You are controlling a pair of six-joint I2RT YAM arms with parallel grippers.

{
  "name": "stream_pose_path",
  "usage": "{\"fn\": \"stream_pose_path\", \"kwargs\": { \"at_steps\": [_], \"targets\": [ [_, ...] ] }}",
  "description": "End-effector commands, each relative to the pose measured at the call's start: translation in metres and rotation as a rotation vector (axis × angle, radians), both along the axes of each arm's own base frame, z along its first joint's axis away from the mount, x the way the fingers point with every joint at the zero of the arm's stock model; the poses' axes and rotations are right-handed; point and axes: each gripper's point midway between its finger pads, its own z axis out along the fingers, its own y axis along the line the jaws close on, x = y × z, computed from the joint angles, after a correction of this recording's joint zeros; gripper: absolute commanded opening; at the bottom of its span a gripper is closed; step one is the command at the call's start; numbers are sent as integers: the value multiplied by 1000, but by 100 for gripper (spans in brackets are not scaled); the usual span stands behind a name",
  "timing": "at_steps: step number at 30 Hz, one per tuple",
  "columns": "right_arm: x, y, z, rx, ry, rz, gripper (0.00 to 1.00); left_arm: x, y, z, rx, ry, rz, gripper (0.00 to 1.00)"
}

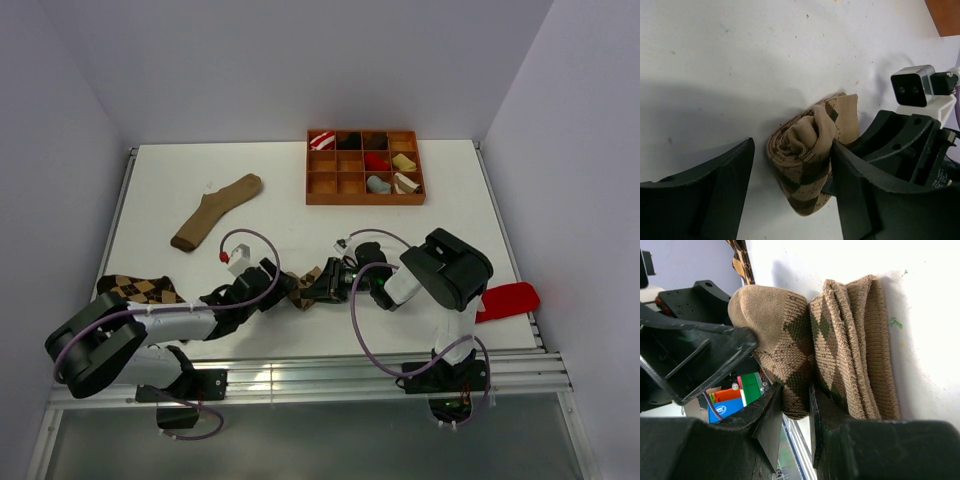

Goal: Roll the socks
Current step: Roll the sock at the center of the board.

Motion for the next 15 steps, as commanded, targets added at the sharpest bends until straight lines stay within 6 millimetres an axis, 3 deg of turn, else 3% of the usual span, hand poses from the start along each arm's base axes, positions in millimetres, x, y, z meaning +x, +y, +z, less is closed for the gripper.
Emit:
{"fn": "stream_pose_path", "kwargs": {
  "at_steps": [1, 5, 9, 14, 15],
  "targets": [
    [-20, -16, -37, -119, 122, 1, 5, 8, -11, 3, 19, -17, -27, 66],
    [-18, -19, -38, -153, 92, 13, 10, 6, -13, -12, 68, 25, -45, 56],
    [-7, -22, -30, -202, -29, 15, 27, 4, -11, -21, 106, 62, -48, 33],
    [8, -30, -13, -296, -236, 10, 48, 6, -10, -17, 151, 63, -57, 28],
    [17, -32, 0, -314, -310, -24, 50, 4, -7, -20, 177, 78, -61, 27]
  ]
}}
